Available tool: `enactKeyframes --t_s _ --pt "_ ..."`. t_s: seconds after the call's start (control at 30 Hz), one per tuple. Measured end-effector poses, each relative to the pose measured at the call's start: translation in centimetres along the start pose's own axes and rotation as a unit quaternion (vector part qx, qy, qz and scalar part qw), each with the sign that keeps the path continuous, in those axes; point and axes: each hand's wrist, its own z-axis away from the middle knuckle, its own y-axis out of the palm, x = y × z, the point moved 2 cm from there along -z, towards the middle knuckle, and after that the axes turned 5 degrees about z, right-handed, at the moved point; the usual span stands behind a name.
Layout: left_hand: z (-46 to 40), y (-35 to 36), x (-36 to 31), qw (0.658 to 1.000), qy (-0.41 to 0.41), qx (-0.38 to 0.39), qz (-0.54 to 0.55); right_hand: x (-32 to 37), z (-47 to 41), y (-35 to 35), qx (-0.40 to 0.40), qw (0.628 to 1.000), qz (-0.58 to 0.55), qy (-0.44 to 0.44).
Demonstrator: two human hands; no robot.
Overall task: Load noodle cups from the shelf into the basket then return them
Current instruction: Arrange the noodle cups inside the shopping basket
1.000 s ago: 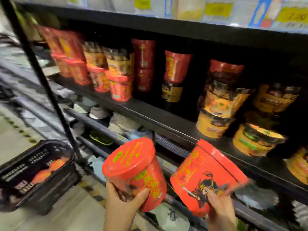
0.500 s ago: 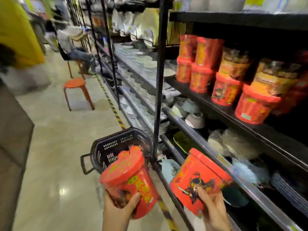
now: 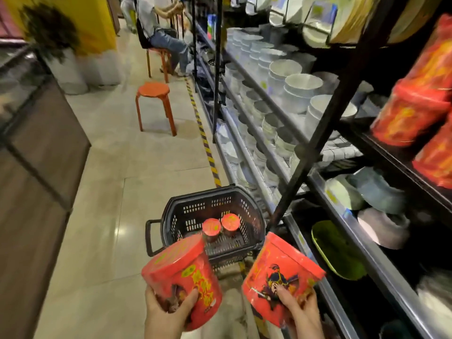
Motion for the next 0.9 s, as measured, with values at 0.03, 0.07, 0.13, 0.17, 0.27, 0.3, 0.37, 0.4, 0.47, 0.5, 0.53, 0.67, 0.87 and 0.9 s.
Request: enactKeyframes --t_s 0.03,0.07,0.13,0.17,0.27,0.3,0.37,0.4,0.47,0.5,0.53,0.67,0.87,0.9 --pt "-1.7 0.7 0.6 1.0 -0.01 -0.006 -0.014 0.5 -1.2 0.6 -0.007 1.0 0.016 -0.013" --pt "-3.4 1.8 0.7 0.999 -0.017 -0.013 -0.024 1.1 -3.3 1.3 -0.004 0.999 0.024 -0.026" --pt "-6.8 4.2 0.7 0.999 -0.031 -0.019 -0.025 3.3 -7.7 2.9 -0.025 0.999 0.029 -0.009" --pt "-8.5 5.4 0.5 0.999 -0.03 -0.019 -0.035 4.2 -10.0 3.8 -0.025 0.999 0.035 0.001" --pt "-13.5 9.1 0.3 0.996 -0.037 -0.031 -0.075 6.4 -17.2 6.6 0.011 0.998 0.066 0.011" --pt "-15.3 10.3 0.0 0.996 -0.034 -0.037 -0.077 6.9 -19.6 7.6 0.028 0.997 0.075 0.012" --pt "-18.8 12.0 0.3 0.994 -0.036 -0.042 -0.099 7.2 -24.2 9.3 0.053 0.992 0.118 0.003" --pt "-20.4 12.7 0.7 0.992 -0.038 -0.041 -0.109 7.3 -26.3 10.3 0.06 0.989 0.138 0.004" --pt "-23.7 13.5 1.7 0.987 -0.047 -0.049 -0.144 7.2 -30.2 12.6 0.07 0.982 0.172 0.024" --pt "-25.4 13.7 2.4 0.984 -0.056 -0.058 -0.158 6.8 -32.1 13.7 0.073 0.978 0.195 0.033" --pt "-27.1 13.8 3.1 0.981 -0.065 -0.057 -0.173 6.2 -34.1 14.7 0.068 0.973 0.217 0.036" --pt "-33.9 13.3 7.6 0.967 -0.114 -0.062 -0.219 1.8 -41.7 18.2 0.1 0.946 0.307 0.031" --pt "-43.1 11.4 17.4 0.952 -0.127 -0.054 -0.273 -8.6 -51.2 21.2 0.131 0.907 0.396 0.057" --pt "-44.3 11.0 19.4 0.949 -0.131 -0.045 -0.282 -10.4 -52.5 21.4 0.134 0.899 0.414 0.057"
